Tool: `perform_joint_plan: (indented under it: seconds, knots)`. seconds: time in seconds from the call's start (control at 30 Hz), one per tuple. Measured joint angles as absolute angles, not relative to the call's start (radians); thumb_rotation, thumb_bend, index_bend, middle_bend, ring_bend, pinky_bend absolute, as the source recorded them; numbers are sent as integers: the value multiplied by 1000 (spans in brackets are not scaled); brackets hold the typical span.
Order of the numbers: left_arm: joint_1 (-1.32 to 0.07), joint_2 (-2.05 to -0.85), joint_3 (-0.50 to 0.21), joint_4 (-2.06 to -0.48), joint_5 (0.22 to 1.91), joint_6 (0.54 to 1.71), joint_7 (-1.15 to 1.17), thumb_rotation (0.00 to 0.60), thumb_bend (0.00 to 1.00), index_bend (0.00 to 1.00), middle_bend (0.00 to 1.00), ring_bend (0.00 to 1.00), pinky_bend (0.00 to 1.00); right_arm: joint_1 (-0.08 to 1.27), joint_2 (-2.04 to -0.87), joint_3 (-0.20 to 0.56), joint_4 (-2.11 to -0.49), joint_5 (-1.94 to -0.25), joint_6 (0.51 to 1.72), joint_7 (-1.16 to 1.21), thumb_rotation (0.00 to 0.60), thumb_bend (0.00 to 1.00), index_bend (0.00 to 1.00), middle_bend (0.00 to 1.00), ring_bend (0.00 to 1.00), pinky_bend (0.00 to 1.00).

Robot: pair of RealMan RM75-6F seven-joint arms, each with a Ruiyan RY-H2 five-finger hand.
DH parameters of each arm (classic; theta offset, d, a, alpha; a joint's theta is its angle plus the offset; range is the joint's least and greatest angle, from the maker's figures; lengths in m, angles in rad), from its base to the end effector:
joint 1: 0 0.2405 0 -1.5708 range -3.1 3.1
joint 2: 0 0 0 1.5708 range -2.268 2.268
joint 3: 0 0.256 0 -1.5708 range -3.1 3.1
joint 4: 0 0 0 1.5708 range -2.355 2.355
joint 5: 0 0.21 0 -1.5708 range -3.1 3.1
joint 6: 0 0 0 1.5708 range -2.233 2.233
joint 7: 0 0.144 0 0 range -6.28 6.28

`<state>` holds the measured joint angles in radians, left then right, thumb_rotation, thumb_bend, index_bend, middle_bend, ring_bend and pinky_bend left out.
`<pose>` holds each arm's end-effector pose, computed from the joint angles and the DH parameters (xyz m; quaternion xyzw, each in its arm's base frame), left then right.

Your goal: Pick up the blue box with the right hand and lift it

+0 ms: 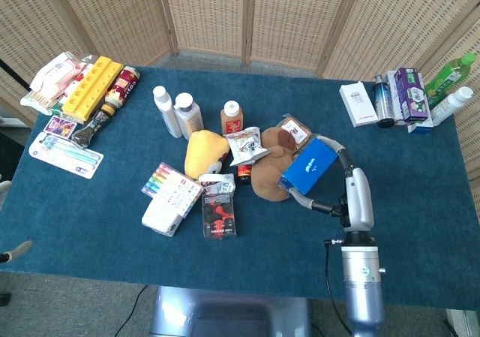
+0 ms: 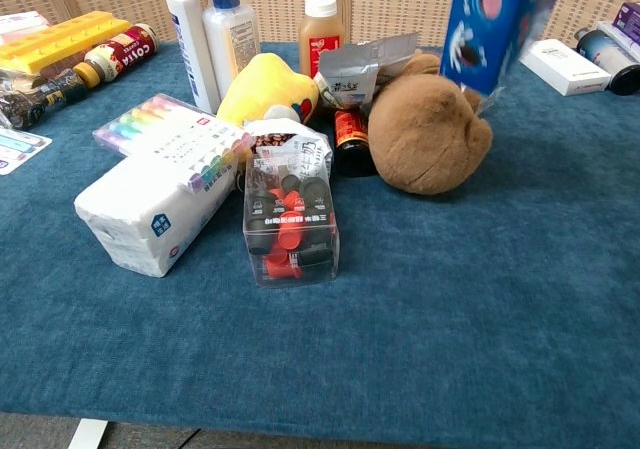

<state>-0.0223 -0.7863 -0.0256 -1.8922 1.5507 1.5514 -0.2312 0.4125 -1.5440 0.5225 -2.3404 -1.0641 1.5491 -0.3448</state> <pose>-0.2728 0.1552 0.2349 -0.5547 -0.4330 -0.4449 0.5540 -0.0632 -0.2566 0.1328 0.3501 -0.5549 0.6659 0.3551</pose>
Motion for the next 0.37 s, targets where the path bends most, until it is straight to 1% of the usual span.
perform_joint_plan:
  seconds: [0.17, 0.37]
  knots:
    - [-21, -785, -24, -1893, 1554, 1555, -234, 600, 0, 123, 0, 0, 0, 497, -1563, 584, -2353, -1063, 1572, -423, 600, 285, 510, 633, 352, 638]
    - [-19, -782, -23, -1893, 1557, 1559, -239, 600, 0, 123, 0, 0, 0, 559, -1598, 605, -2356, -1077, 1614, -485, 600, 283, 511, 633, 352, 638]
